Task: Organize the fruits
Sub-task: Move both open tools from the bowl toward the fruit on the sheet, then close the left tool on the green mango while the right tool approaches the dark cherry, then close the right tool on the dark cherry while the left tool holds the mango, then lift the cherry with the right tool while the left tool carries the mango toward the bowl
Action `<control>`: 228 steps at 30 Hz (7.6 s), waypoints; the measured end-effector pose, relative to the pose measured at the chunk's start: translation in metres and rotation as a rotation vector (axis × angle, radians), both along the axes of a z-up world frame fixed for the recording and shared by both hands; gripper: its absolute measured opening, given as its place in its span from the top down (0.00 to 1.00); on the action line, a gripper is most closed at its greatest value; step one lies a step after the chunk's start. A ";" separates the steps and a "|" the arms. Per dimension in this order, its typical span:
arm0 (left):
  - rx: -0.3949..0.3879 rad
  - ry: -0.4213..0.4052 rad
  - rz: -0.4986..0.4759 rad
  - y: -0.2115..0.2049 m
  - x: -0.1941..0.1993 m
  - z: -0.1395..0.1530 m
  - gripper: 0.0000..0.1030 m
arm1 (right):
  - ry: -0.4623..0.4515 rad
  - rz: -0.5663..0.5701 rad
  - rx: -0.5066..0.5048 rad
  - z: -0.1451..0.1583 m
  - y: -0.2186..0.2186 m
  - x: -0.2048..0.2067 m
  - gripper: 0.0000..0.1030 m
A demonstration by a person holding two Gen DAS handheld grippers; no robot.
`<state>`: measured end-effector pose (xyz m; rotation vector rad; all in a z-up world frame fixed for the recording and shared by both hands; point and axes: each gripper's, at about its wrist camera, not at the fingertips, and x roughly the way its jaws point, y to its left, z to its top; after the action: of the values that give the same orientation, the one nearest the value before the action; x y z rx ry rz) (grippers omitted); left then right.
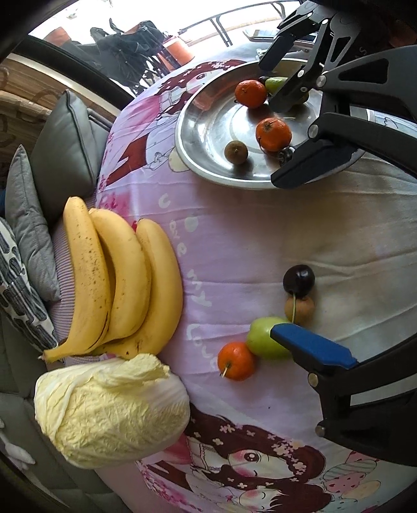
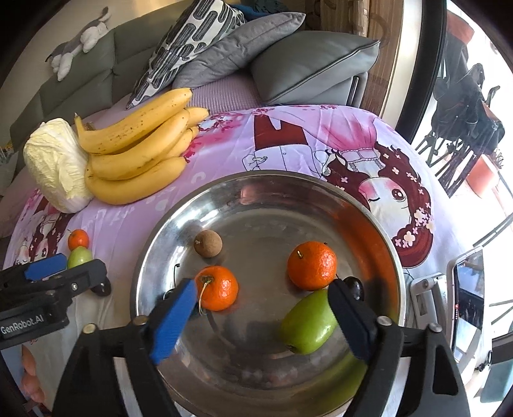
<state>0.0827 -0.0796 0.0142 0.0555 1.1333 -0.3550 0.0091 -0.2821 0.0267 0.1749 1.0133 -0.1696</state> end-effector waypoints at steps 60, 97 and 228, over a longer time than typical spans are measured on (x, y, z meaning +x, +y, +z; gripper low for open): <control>-0.050 0.021 0.189 0.104 0.016 -0.007 0.03 | -0.160 0.298 0.089 0.008 0.113 0.017 0.00; -0.187 0.165 0.246 0.114 0.033 -0.038 0.18 | 0.001 0.411 0.068 -0.038 0.159 0.037 0.53; -0.295 0.098 0.076 0.053 0.008 0.005 0.57 | -0.154 0.174 0.252 0.014 0.053 0.012 0.71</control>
<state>0.0904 -0.0262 0.0192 -0.2661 1.1660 -0.4576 0.0209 -0.2295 0.0405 0.3236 0.8888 0.1295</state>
